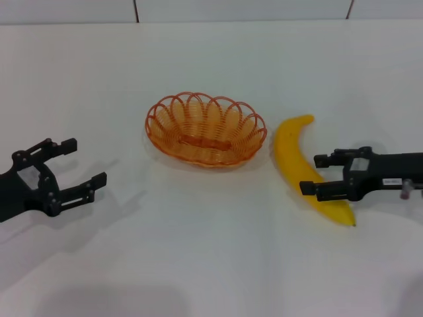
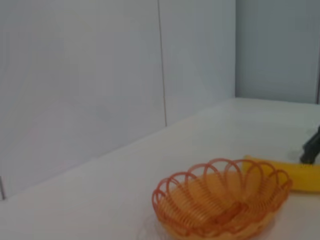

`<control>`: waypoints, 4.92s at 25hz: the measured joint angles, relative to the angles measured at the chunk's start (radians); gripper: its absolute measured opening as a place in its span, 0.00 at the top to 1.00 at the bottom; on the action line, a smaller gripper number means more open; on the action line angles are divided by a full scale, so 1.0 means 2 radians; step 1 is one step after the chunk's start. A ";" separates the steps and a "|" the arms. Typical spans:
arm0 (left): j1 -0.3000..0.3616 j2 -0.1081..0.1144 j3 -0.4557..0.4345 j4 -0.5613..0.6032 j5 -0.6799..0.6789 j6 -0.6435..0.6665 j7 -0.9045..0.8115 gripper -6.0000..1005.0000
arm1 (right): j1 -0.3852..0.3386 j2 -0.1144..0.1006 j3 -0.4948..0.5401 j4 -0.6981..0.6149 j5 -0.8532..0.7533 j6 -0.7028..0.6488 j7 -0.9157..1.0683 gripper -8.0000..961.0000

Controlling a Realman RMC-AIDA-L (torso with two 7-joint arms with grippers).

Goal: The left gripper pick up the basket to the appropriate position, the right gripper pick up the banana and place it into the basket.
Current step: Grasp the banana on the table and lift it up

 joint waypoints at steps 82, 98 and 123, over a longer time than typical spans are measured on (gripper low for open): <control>0.000 0.000 -0.019 -0.020 -0.014 0.019 0.024 0.14 | -0.008 0.007 0.004 -0.041 0.060 0.003 0.065 0.49; -0.001 0.000 -0.019 -0.021 -0.014 0.018 0.031 0.14 | -0.010 0.003 0.050 -0.009 0.059 -0.056 0.028 0.14; -0.005 0.000 -0.017 -0.022 -0.011 0.017 0.031 0.14 | 0.013 0.017 -0.048 -0.022 0.003 0.043 0.093 0.17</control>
